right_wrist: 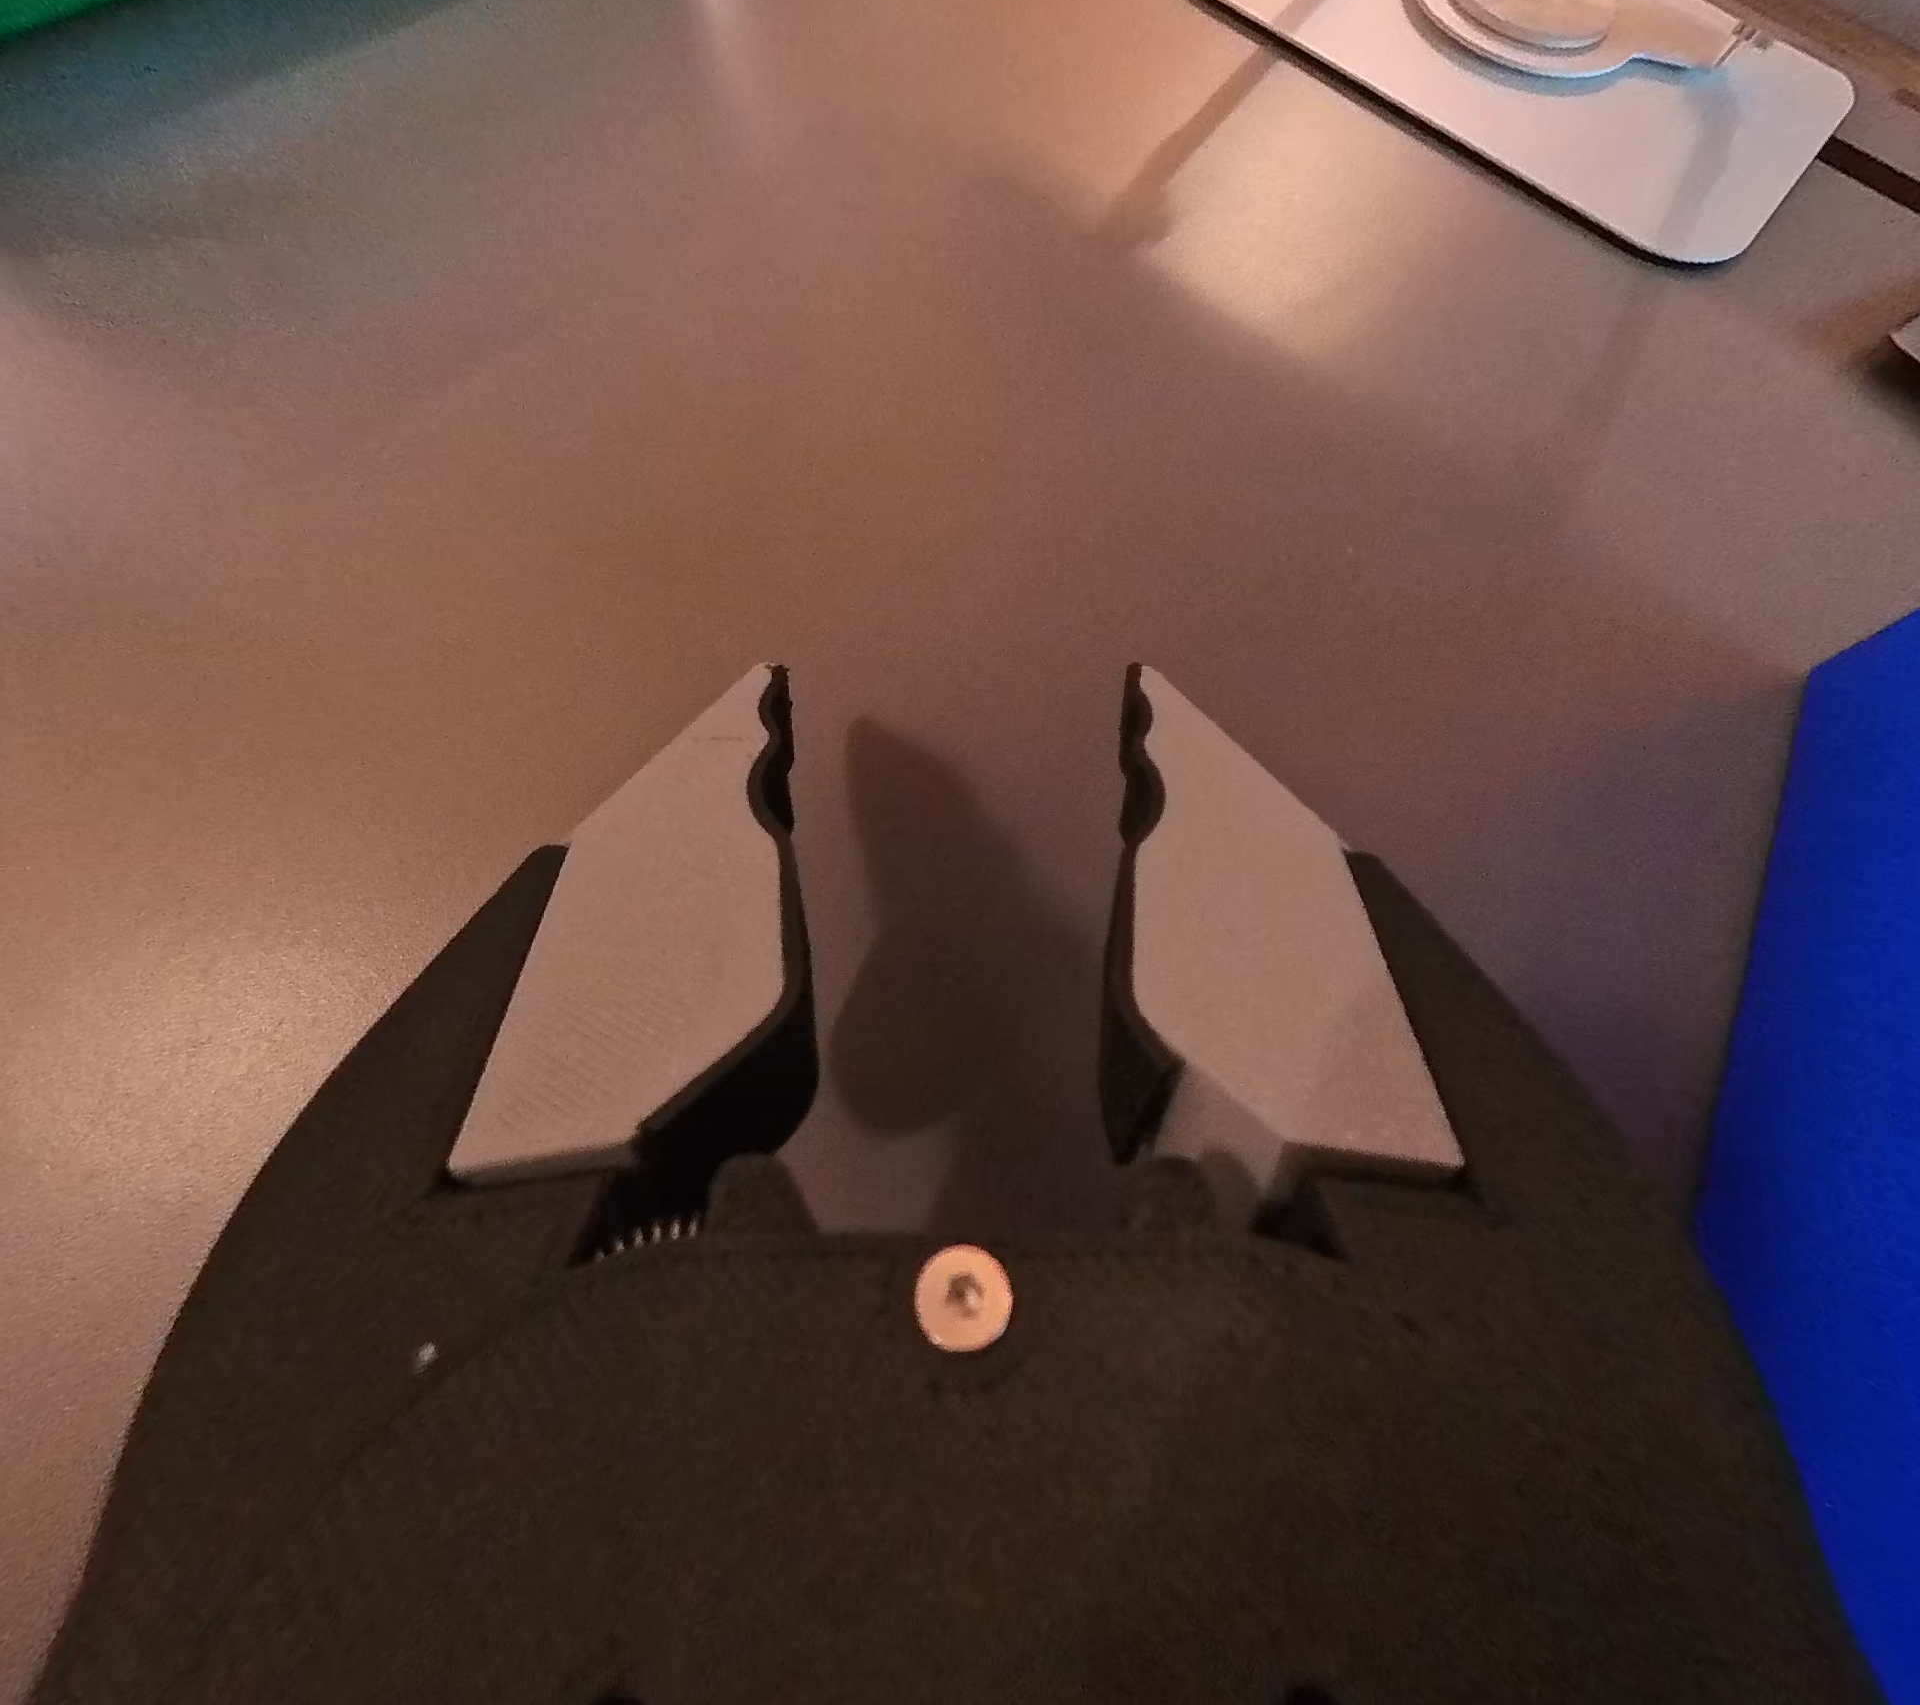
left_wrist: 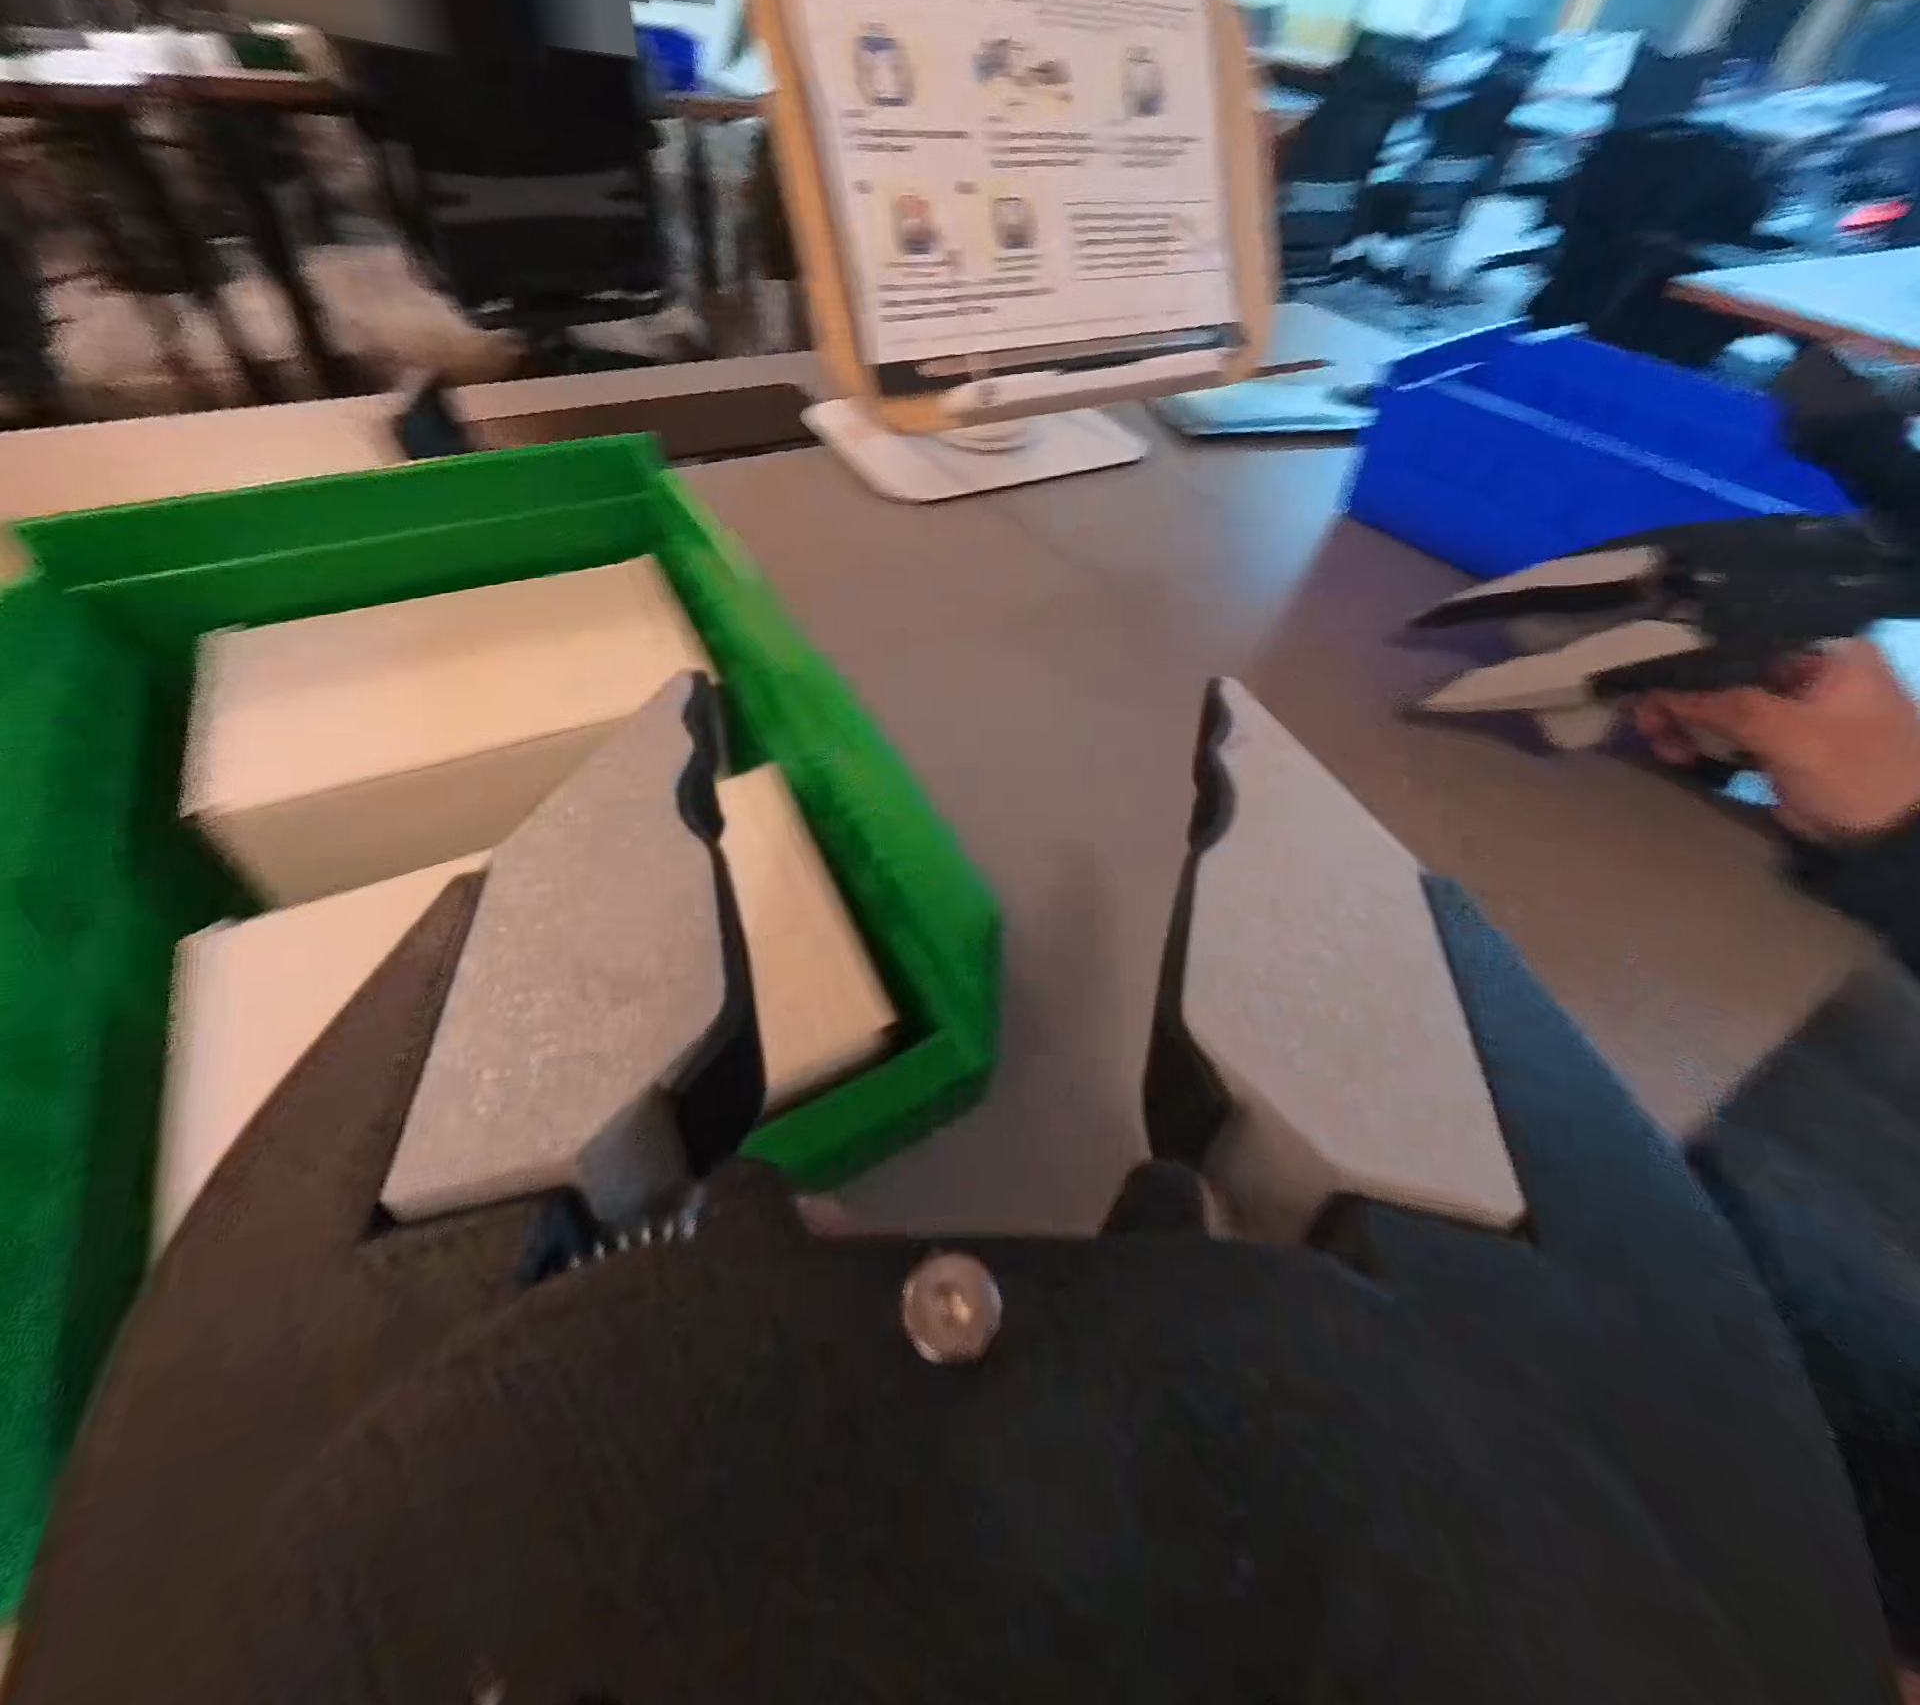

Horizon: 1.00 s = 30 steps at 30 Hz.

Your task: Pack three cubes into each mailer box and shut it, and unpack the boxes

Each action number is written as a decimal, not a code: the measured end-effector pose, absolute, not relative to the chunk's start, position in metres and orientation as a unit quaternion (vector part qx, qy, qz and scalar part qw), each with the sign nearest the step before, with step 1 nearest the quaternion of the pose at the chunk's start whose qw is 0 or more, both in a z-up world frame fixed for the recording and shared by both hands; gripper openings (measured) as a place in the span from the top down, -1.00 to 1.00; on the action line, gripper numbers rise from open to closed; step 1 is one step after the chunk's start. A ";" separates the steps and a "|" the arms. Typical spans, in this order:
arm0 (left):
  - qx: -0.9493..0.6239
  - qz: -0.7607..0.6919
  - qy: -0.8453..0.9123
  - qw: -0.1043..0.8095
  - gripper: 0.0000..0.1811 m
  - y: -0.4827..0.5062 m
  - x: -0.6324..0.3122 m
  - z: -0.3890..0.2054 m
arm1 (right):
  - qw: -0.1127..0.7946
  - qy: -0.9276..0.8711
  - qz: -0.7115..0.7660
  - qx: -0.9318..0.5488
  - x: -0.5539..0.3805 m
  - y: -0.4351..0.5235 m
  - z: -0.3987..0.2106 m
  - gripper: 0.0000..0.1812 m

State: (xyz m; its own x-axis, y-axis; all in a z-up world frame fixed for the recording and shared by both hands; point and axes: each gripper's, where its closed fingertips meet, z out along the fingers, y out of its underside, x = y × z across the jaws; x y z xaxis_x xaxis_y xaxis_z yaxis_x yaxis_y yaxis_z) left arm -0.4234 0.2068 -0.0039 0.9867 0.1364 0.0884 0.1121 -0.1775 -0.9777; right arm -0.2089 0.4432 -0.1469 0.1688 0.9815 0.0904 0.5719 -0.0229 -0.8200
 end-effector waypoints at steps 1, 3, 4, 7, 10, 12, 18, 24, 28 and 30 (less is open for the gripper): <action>-0.776 0.046 -0.105 0.620 0.00 0.197 -0.441 -0.008 | 0.382 -0.586 0.269 -0.663 -0.209 0.443 -0.147 0.33; -0.790 0.098 -0.156 0.585 -0.07 0.176 -0.471 -0.018 | 0.383 -0.585 0.269 -0.662 -0.209 0.443 -0.146 0.33; -0.792 0.105 -0.172 0.576 -0.10 0.167 -0.481 -0.021 | 0.383 -0.586 0.268 -0.662 -0.209 0.443 -0.146 0.33; -0.805 0.116 -0.181 0.553 -0.06 0.149 -0.498 -0.031 | 0.382 -0.587 0.265 -0.662 -0.209 0.443 -0.147 0.33; -0.817 0.148 -0.196 0.522 -0.07 0.139 -0.512 -0.043 | 0.383 -0.590 0.261 -0.661 -0.209 0.443 -0.148 0.33; -0.820 0.130 -0.200 0.520 -0.09 0.143 -0.510 -0.048 | 0.385 -0.592 0.258 -0.660 -0.209 0.443 -0.148 0.33; -0.864 0.162 -0.172 0.444 -0.08 0.148 -0.509 -0.079 | 0.385 -0.591 0.261 -0.659 -0.209 0.442 -0.147 0.34; -0.895 0.189 -0.184 0.359 -0.02 0.139 -0.516 -0.107 | 0.382 -0.586 0.275 -0.660 -0.209 0.442 -0.146 0.34; -0.894 0.157 -0.189 0.374 0.17 0.145 -0.510 -0.110 | 0.381 -0.581 0.283 -0.662 -0.209 0.443 -0.144 0.35; -0.895 0.144 -0.189 0.377 0.26 0.148 -0.507 -0.111 | 0.382 -0.582 0.280 -0.661 -0.209 0.443 -0.144 0.35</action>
State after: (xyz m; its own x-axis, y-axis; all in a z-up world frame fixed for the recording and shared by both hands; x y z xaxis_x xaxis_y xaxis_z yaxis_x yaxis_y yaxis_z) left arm -0.5067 0.1484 -0.1106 0.8871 0.4470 -0.1151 0.2300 -0.6442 -0.7295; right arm -0.2086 0.4428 -0.1443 0.1653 0.9834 0.0743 0.5554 -0.0306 -0.8310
